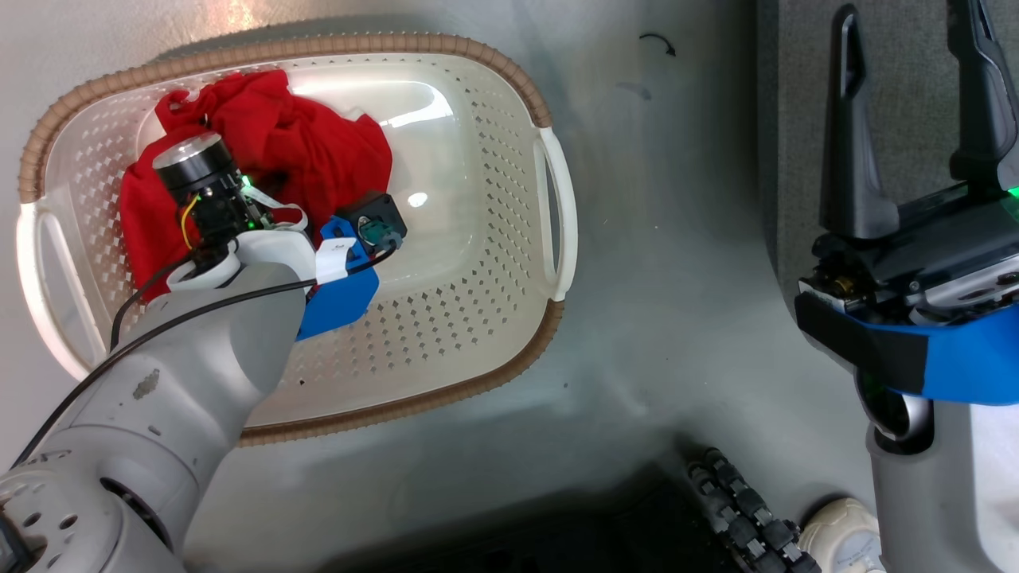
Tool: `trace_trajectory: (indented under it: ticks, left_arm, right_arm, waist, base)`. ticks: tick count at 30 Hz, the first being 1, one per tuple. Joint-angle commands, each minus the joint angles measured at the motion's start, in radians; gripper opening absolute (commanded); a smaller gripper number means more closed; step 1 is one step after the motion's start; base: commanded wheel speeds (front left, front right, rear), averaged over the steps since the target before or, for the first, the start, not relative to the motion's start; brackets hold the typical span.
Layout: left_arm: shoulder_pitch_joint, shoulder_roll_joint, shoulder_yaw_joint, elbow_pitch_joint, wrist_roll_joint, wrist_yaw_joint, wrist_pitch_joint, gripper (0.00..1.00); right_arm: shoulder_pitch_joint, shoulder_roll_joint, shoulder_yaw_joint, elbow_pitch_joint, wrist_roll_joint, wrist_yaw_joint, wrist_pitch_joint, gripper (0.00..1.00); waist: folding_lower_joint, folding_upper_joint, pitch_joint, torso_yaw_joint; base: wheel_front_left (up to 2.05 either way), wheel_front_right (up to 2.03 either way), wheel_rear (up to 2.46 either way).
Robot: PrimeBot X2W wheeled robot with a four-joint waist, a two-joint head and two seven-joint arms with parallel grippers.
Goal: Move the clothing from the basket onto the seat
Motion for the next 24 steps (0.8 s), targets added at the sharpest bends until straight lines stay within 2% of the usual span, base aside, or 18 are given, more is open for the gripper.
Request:
trace_trajectory:
  ticks: [1, 5, 6, 7, 8, 15, 24]
  left_arm:
    - [-0.009, 0.001, -0.003, 0.006, -0.013, 0.000, 0.014, 1.00]
    - [-0.002, -0.003, -0.003, 0.010, -0.022, 0.000, 0.031, 1.00]
    - [-0.003, -0.004, -0.003, 0.010, -0.026, -0.001, 0.031, 0.74]
    - [-0.005, -0.004, -0.003, 0.011, -0.024, -0.001, 0.032, 0.34]
    - [0.000, -0.007, -0.003, 0.011, -0.021, -0.001, 0.040, 0.00]
    - [0.004, -0.028, -0.003, 0.010, -0.024, -0.005, 0.035, 0.00]
    - [-0.011, -0.057, -0.002, -0.006, -0.057, 0.000, -0.049, 0.00]
  right_arm:
    - [0.010, 0.004, -0.004, -0.009, -0.004, 0.000, -0.001, 1.00]
    - [0.014, 0.005, -0.008, -0.021, -0.010, 0.000, -0.001, 1.00]
    - [0.014, 0.005, -0.009, -0.024, -0.010, 0.000, -0.001, 1.00]
    - [0.015, 0.005, -0.010, -0.028, -0.011, 0.000, -0.001, 1.00]
    - [0.017, 0.005, -0.011, -0.031, -0.013, 0.000, -0.001, 1.00]
    - [0.016, 0.006, -0.018, -0.031, -0.017, 0.000, -0.001, 1.00]
    - [-0.002, 0.006, -0.021, -0.008, -0.014, 0.000, -0.001, 1.00]
  waist:
    - [0.0000, 0.0001, 0.006, -0.001]
    - [0.0000, 0.0001, 0.014, -0.002]
    - [0.0000, 0.0001, 0.015, -0.002]
    - [0.0000, 0.0001, 0.017, -0.003]
    - [0.0000, 0.0001, 0.018, -0.003]
    - [0.0000, 0.0001, 0.008, 0.005]
    - [0.0000, 0.0001, -0.049, 0.030]
  base:
    - [0.00, 0.00, 0.00]
    - [0.00, 0.00, 0.00]
    - [0.00, 0.00, 0.00]
    - [0.00, 0.00, 0.00]
    - [0.00, 0.00, 0.00]
    - [0.00, 0.00, 0.00]
    - [0.00, 0.00, 0.00]
